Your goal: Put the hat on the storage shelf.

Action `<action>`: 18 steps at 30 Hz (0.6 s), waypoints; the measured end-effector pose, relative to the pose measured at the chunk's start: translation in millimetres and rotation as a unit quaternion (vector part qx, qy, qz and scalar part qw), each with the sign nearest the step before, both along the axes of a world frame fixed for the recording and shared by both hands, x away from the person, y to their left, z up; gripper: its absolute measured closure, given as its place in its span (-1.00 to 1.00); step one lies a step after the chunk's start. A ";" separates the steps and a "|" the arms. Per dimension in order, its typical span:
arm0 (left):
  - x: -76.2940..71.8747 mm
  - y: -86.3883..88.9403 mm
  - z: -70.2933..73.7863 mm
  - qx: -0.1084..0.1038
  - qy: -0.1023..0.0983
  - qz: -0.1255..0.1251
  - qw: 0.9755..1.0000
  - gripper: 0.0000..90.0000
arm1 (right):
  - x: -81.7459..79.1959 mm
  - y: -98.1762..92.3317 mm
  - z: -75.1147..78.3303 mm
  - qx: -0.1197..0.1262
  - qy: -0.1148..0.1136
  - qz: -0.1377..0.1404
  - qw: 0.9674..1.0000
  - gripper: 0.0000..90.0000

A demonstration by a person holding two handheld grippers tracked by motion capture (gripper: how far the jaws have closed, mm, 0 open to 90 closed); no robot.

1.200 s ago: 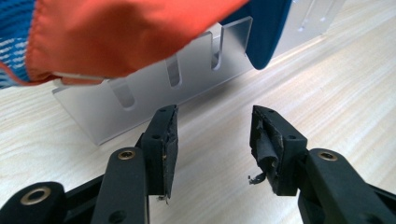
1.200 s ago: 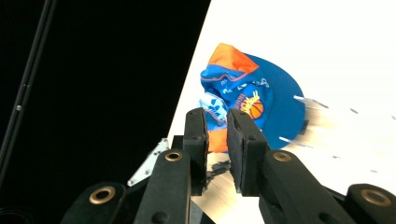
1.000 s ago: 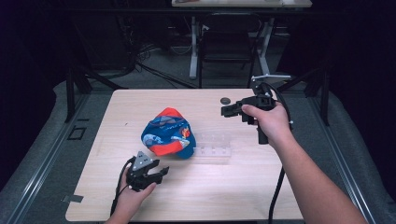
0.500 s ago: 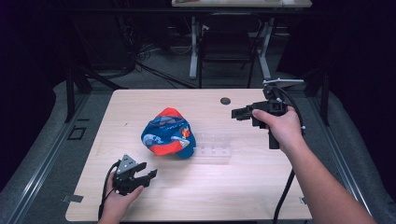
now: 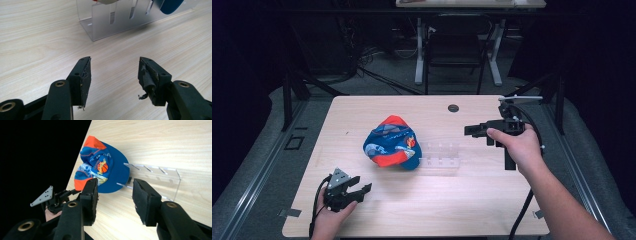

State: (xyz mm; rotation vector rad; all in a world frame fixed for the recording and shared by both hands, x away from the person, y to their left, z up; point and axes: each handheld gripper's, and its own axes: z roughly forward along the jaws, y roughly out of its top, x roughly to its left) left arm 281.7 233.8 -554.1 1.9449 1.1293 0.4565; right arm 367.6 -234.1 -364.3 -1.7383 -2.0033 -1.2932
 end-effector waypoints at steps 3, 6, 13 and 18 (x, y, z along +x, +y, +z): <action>0.5 4.6 -3.1 -0.004 0.002 0.008 1.000 -0.01 | -6.1 -0.2 -8.7 -0.015 -0.001 0.000 1.000 0.18; 0.9 5.9 -4.3 -0.005 0.004 0.011 1.000 -0.01 | -11.3 0.6 -16.9 -0.025 0.005 0.007 1.000 0.17; 1.7 7.4 -5.8 -0.005 0.003 0.014 1.000 -0.01 | -20.4 3.5 -30.0 -0.050 0.006 0.020 0.999 0.16; 1.5 7.1 -6.3 -0.004 0.004 0.014 1.000 -0.01 | -27.9 4.7 -41.6 -0.053 0.000 0.021 0.998 0.16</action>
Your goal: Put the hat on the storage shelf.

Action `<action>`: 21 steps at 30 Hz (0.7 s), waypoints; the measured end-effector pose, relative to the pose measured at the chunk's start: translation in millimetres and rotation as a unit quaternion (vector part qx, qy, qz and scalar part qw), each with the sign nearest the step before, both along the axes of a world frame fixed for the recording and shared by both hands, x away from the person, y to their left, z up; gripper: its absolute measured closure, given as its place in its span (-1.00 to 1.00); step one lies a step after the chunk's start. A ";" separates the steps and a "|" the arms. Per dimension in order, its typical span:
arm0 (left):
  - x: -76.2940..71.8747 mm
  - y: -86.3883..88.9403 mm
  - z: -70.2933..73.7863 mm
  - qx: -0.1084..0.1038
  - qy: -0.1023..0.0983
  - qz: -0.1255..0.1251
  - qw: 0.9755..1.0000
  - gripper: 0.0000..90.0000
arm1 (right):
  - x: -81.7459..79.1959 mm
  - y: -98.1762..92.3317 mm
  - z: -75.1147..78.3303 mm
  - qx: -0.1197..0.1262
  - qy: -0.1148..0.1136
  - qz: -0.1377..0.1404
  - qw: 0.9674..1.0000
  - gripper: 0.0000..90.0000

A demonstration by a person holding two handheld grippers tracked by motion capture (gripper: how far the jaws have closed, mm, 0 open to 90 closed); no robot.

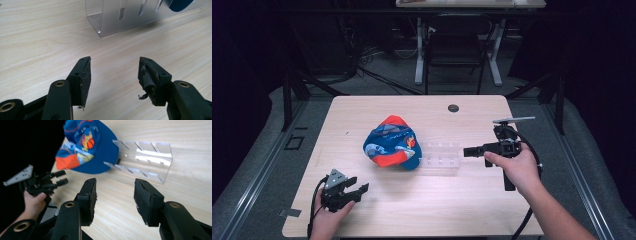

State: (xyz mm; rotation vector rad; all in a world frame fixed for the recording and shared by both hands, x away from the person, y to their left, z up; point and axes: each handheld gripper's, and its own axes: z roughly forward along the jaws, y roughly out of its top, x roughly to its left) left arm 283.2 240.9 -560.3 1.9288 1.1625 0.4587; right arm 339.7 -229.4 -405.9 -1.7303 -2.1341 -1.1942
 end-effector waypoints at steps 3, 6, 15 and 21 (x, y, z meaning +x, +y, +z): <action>0.1 -1.2 -0.9 0.001 0.000 -0.003 1.000 -0.01 | -5.3 -0.6 -11.8 0.002 0.000 0.001 1.000 0.15; 0.0 -2.4 -1.4 0.006 0.004 -0.005 1.000 -0.01 | -8.6 -0.2 -21.2 0.002 0.004 -0.001 1.000 0.15; -0.3 -5.7 -3.1 0.007 0.001 -0.009 1.000 -0.02 | -23.3 -2.1 -55.8 -0.007 -0.003 0.001 1.000 0.10; -0.5 -6.1 -3.2 0.007 0.001 -0.009 1.000 -0.02 | -34.0 -8.0 -80.3 0.013 0.002 -0.009 1.000 0.06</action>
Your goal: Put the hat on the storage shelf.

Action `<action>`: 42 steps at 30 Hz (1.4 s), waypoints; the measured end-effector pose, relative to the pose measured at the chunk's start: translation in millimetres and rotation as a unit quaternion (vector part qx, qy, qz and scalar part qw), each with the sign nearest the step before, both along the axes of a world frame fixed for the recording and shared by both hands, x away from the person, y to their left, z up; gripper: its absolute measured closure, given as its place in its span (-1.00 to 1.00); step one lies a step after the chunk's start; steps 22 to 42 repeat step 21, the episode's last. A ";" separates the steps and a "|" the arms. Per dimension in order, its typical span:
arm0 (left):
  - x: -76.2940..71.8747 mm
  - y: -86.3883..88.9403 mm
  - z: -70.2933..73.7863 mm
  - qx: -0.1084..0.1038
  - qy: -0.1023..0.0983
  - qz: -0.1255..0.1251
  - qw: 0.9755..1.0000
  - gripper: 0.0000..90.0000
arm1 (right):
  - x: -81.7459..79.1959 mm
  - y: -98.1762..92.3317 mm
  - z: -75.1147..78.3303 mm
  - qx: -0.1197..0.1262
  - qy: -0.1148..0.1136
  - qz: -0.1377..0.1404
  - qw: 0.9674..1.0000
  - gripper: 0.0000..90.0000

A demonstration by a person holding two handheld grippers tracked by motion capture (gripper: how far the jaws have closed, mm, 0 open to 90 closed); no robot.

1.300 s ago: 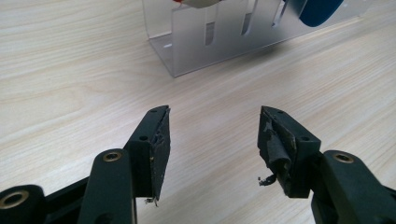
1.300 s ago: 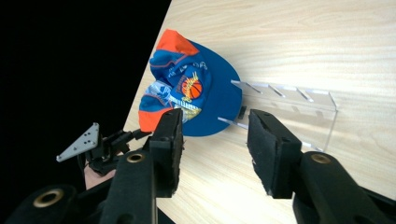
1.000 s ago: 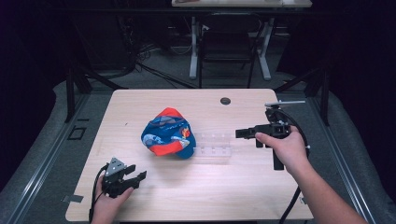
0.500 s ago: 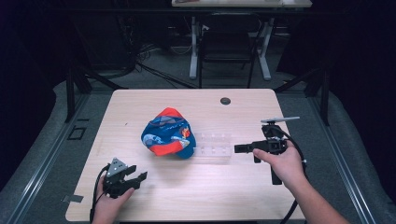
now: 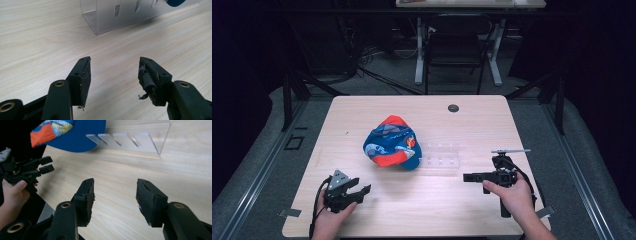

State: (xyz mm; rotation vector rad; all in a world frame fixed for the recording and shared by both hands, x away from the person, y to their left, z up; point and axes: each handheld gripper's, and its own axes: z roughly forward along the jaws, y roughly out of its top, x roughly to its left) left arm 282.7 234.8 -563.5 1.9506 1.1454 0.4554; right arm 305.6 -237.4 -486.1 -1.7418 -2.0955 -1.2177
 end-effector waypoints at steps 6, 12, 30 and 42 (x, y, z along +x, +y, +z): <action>0.5 -0.3 -0.3 0.002 0.000 -0.002 1.000 -0.02 | -9.8 -1.8 -22.0 0.004 -0.015 -0.005 1.000 0.03; 1.5 1.0 -1.1 0.001 0.002 0.000 1.000 -0.02 | -22.7 -6.7 -45.9 -0.003 -0.050 -0.022 0.998 -0.04; 2.8 2.2 -1.8 0.005 -0.001 0.001 1.000 -0.07 | -41.4 -11.1 -68.8 -0.041 -0.091 -0.033 0.994 -0.11; 2.8 2.2 -1.8 0.005 -0.001 0.001 1.000 -0.07 | -41.4 -11.1 -68.8 -0.041 -0.091 -0.033 0.994 -0.11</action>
